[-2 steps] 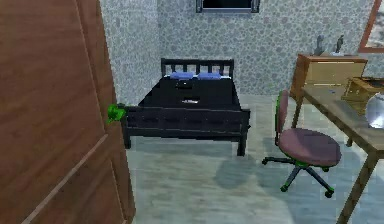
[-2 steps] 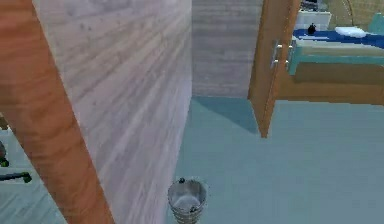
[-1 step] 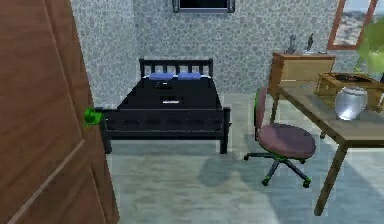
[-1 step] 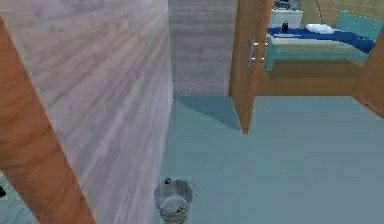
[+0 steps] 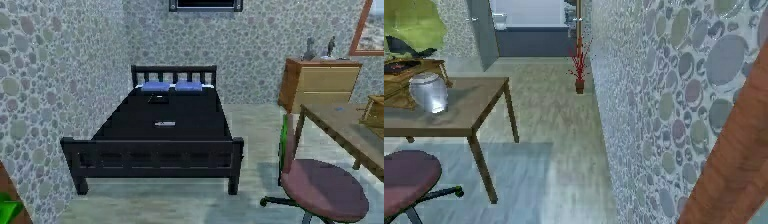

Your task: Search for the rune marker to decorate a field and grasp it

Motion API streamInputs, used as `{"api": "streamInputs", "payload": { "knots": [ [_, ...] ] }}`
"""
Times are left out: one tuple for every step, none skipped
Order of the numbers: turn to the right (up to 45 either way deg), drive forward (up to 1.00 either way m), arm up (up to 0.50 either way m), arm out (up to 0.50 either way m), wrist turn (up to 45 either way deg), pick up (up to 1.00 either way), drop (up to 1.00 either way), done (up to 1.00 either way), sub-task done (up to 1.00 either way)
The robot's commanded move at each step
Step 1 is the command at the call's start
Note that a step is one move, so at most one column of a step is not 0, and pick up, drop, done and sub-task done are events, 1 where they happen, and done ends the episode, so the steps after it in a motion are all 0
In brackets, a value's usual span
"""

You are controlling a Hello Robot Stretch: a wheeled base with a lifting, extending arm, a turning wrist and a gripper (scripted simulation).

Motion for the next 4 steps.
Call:
{"api": "streamInputs", "payload": {
  "knots": [
    [45.0,0.0,0.0,0.0,0.0,0.0,0.0,0.0,0.0],
    [39.0,0.0,0.0,0.0,0.0,0.0,0.0,0.0,0.0],
    [0.0,1.0,0.0,0.0,0.0,0.0,0.0,0.0,0.0],
    [0.0,0.8,0.0,0.0,0.0,0.0,0.0,0.0,0.0]
  ]
}}
